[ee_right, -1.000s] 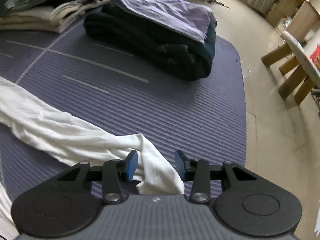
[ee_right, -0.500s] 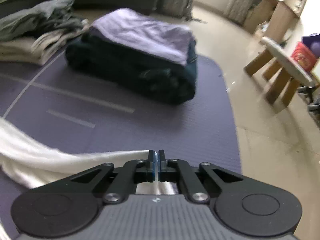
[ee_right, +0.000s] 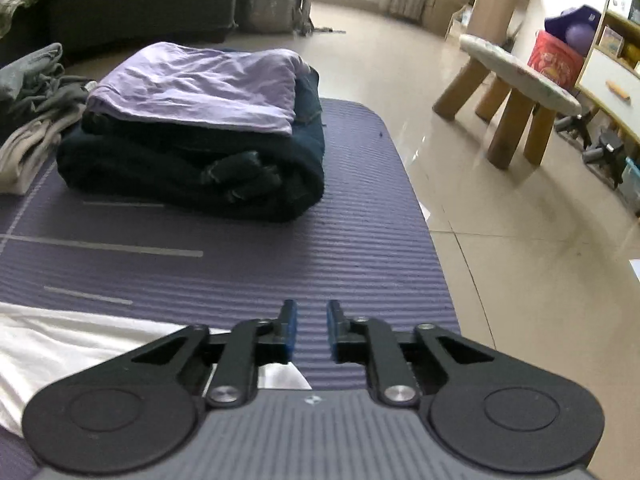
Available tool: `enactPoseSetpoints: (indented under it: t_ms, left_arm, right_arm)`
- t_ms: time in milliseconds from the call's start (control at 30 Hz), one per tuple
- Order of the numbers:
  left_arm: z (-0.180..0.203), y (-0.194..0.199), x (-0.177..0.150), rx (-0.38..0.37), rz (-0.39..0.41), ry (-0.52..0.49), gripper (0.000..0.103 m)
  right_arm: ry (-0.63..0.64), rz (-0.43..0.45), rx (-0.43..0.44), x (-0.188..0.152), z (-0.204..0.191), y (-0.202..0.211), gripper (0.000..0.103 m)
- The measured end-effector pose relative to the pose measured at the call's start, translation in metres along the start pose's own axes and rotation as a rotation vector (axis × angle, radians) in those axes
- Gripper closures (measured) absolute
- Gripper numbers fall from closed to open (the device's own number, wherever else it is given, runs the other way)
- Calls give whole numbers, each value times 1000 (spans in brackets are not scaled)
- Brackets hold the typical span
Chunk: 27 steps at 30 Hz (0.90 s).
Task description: Fold clothes
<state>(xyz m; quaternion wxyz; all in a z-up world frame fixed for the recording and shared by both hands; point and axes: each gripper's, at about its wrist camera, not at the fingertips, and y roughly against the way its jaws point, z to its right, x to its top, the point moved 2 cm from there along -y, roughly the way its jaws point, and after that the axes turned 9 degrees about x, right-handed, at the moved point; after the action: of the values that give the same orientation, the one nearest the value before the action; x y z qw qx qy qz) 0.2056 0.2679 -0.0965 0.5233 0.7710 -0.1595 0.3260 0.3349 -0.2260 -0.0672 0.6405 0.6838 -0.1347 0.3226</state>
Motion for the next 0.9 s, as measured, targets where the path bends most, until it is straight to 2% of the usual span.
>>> enactPoseSetpoints:
  t_ms: [167, 333, 400, 567, 667, 700, 733, 900]
  left_arm:
    - [2, -3, -4, -7, -12, -18, 96]
    - [2, -4, -4, -8, -8, -37, 96]
    - [3, -4, -4, -4, -9, -41, 96]
    - [9, -5, -3, 9, -7, -53, 100]
    - [11, -6, -3, 14, -5, -54, 100]
    - [11, -6, -2, 15, -5, -53, 100]
    - [11, -6, -2, 15, -4, -51, 100]
    - [11, -7, -2, 10, -4, -45, 100]
  right_arm:
    - [2, -69, 80, -14, 8, 12, 75]
    - [190, -142, 208, -41, -12, 31, 75]
    - [234, -161, 231, -49, -15, 36, 75]
    - [226, -178, 295, -58, -18, 39, 75]
    - [246, -191, 301, -62, -23, 35, 76]
    - [261, -198, 288, -63, -25, 33, 82]
    - [267, -202, 279, -62, -25, 32, 97]
    - [212, -168, 295, -51, -8, 40, 103]
